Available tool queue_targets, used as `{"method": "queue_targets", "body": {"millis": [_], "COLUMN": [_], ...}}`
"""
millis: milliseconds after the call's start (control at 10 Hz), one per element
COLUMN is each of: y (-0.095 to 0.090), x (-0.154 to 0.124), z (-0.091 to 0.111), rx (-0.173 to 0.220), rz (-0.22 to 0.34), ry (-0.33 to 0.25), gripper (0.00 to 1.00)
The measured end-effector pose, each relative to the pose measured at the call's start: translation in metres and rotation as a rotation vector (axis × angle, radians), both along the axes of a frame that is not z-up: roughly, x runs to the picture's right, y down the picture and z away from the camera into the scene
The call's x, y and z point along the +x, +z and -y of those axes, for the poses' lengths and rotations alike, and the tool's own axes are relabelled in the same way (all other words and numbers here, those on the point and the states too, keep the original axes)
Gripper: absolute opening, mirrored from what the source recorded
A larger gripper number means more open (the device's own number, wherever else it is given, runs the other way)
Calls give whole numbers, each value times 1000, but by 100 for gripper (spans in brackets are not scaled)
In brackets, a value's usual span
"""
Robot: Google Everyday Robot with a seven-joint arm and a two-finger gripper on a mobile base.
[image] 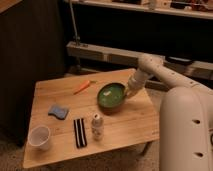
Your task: Drag the ceramic bowl in a circle
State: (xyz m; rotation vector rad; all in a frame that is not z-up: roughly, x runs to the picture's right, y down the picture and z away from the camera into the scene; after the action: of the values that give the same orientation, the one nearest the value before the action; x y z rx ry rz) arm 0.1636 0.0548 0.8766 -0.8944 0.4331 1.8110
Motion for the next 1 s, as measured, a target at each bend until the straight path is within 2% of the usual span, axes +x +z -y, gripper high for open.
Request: {"method": "queue_targets", "body": {"millis": [200,400,700,800,1000], "y": [-13,-25,-39,-36,-26], "x": [6,-11,-83,-110,-135], "z": [-22,-38,-63,-67,-67], "rx": [-21,-31,-39,-43,-44], "rz": [35,87,150,166,181], "ry": [-21,-64,-179,-211,-233], "gripper": [0,0,0,0,0]}}
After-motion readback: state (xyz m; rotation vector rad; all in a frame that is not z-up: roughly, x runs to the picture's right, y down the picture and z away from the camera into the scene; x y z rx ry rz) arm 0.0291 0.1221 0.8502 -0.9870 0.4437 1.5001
